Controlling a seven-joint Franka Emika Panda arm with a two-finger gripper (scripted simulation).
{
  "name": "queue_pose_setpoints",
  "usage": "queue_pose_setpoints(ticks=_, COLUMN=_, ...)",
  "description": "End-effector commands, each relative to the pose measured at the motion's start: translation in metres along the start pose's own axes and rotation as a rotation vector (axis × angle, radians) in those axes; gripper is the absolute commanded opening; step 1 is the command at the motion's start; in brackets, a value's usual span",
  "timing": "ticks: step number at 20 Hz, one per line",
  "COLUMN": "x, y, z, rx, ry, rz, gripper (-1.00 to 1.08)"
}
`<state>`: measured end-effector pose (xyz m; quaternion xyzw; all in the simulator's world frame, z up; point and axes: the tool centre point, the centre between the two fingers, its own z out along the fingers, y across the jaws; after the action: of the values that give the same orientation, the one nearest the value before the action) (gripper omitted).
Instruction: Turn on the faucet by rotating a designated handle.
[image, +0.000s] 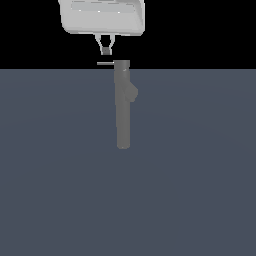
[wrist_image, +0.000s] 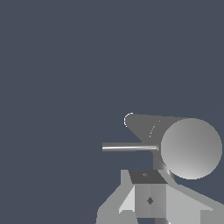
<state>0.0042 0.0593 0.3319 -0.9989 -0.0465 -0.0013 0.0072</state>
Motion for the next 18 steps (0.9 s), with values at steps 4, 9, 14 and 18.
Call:
queue_pose_setpoints(ticks=4, x=0.03, y=-0.003, z=0.018, rx=-0.007, ry=-0.001, rz=-0.013, gripper=-1.0)
queue_pose_setpoints(ticks=9, x=0.047, y=-0.005, z=0.028, rx=-0.012, ry=-0.003, rz=-0.021, gripper=-1.0)
queue_pose_setpoints(ticks=14, x=0.054, y=-0.006, z=0.032, rx=-0.014, ry=-0.003, rz=-0.024, gripper=-1.0)
queue_pose_setpoints(ticks=18, x=0.055, y=-0.006, z=0.032, rx=-0.014, ry=-0.003, rz=-0.024, gripper=-1.0)
